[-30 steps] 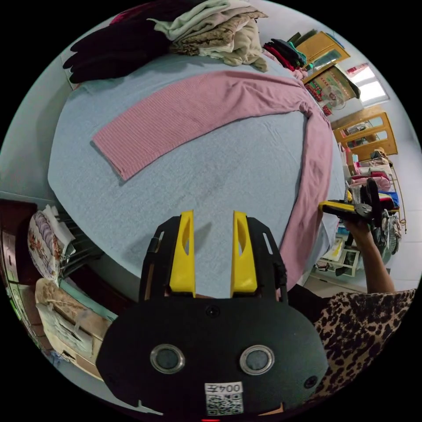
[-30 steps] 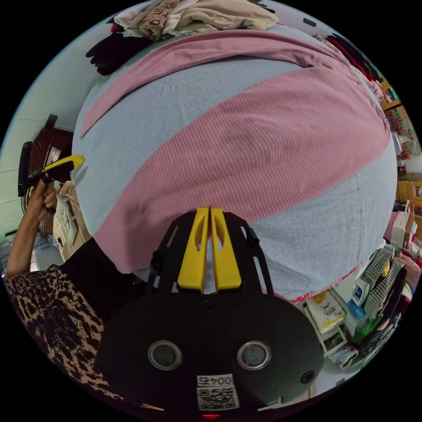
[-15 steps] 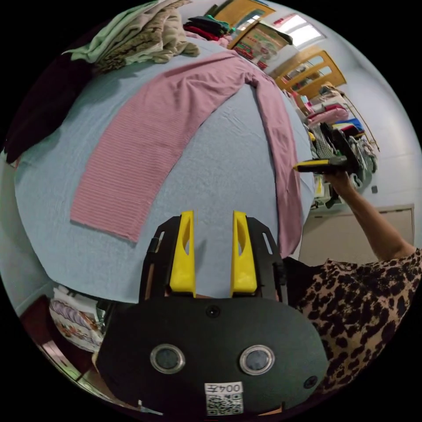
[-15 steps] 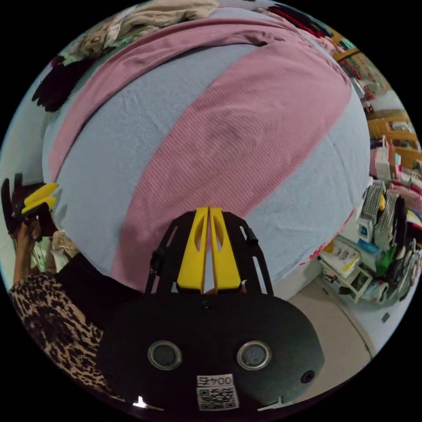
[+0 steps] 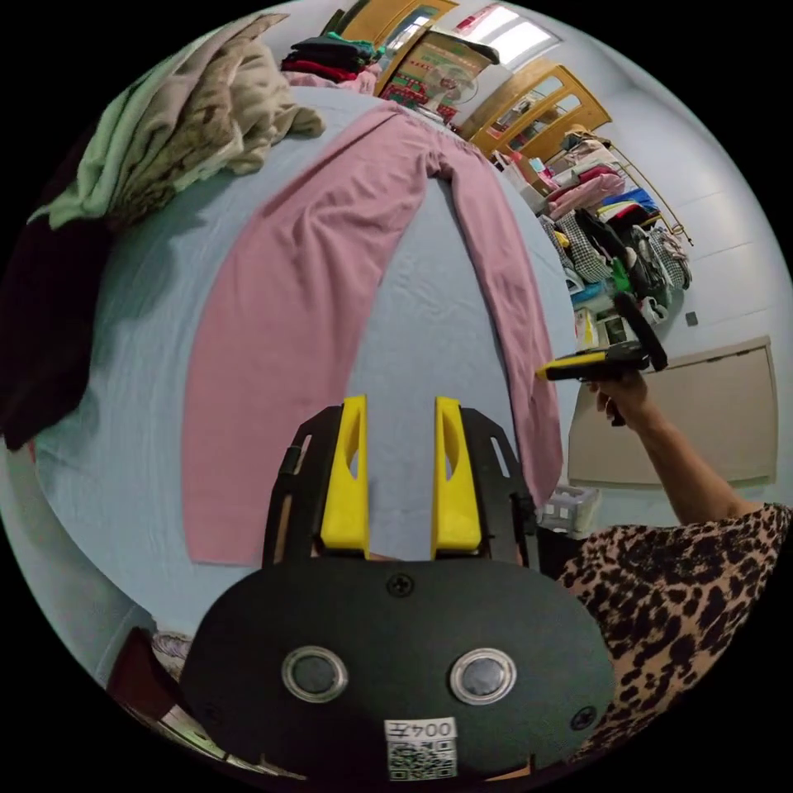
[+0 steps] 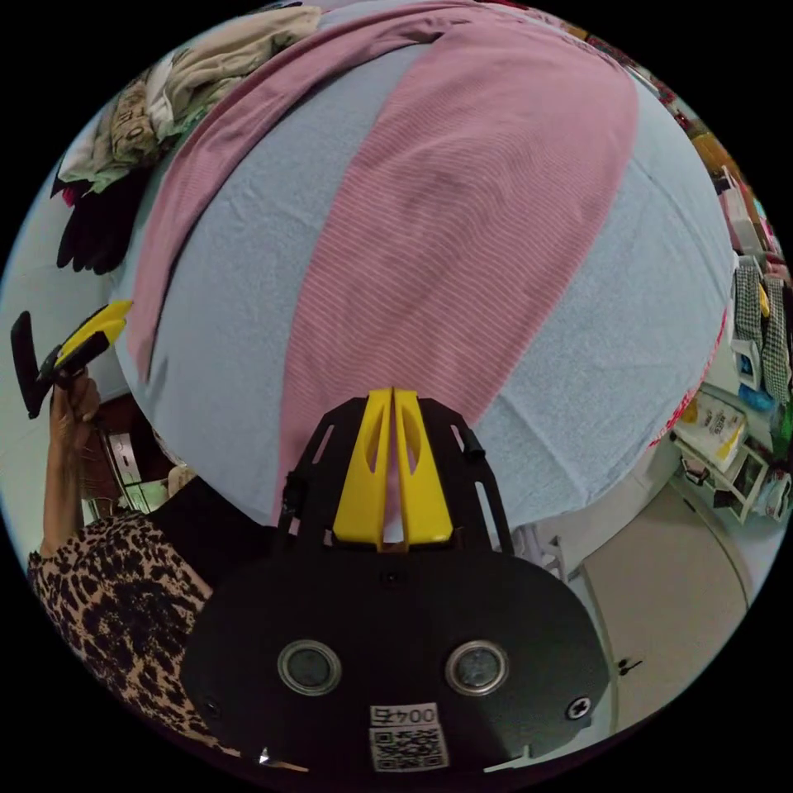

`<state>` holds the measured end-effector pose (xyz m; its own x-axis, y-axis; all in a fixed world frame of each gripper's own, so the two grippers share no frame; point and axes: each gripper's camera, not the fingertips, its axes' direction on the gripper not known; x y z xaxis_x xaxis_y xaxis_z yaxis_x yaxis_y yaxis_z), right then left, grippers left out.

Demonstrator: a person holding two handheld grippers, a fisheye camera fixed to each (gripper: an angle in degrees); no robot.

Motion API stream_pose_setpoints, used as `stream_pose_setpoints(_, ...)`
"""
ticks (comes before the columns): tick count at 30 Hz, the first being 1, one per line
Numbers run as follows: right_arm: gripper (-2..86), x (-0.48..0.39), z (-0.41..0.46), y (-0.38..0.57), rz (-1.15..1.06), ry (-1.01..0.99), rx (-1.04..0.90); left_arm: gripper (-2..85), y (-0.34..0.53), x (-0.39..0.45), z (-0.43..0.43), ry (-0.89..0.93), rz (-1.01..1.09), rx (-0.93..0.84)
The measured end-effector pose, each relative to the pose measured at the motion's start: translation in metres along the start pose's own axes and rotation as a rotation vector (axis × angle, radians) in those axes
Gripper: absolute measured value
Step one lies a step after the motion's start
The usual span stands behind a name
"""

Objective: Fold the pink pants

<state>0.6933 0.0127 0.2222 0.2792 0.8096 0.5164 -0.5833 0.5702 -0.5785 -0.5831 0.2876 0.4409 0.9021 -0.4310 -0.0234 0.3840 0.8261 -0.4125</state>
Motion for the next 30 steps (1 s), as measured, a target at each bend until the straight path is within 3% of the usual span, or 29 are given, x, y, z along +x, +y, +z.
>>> stream_pose_setpoints(9,-0.7,0.016,-0.003,-0.004,0.097,-0.096,-0.041,11.2,-0.158,0.034,-0.002,-0.098,0.144,0.027)
stream_pose_setpoints(18,-0.6,-0.007,-0.005,-0.010,0.099,0.086,-0.077,11.0,-0.322,0.027,0.038,-0.155,0.241,0.008)
stream_pose_setpoints(22,-0.6,-0.017,-0.004,-0.009,0.103,0.170,-0.077,9.8,-0.366,0.009,0.053,-0.160,0.207,-0.052)
stream_pose_setpoints(30,-0.5,0.000,-0.009,-0.002,0.135,0.055,-0.094,9.4,-0.409,-0.041,0.012,-0.077,0.018,0.036)
